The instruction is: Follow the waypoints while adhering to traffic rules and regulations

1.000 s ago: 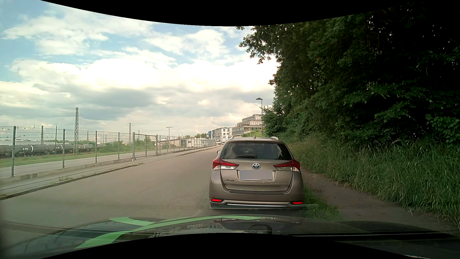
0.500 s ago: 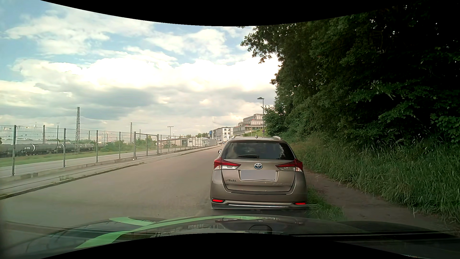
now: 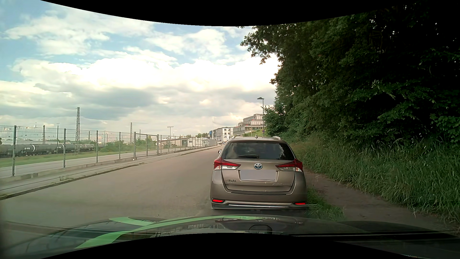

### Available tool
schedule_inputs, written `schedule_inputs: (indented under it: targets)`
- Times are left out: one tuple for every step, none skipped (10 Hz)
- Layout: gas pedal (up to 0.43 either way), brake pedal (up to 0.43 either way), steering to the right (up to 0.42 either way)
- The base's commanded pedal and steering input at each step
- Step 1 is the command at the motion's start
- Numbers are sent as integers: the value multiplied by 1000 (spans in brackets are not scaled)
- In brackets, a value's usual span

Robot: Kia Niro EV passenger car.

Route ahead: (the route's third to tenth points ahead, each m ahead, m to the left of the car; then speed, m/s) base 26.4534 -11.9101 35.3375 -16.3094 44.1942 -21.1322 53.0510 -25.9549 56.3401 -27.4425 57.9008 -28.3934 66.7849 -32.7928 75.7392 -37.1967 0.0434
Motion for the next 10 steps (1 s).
schedule_inputs:
  targets:
    - [0,201,-500]
    - [0,201,-521]
    - [0,201,-559]
    - [0,201,-611]
    - [0,201,-653]
    - [0,201,-693]
    - [0,201,-734]
    - [0,201,-778]
    - [0,195,-817]
    - [0,195,-864]
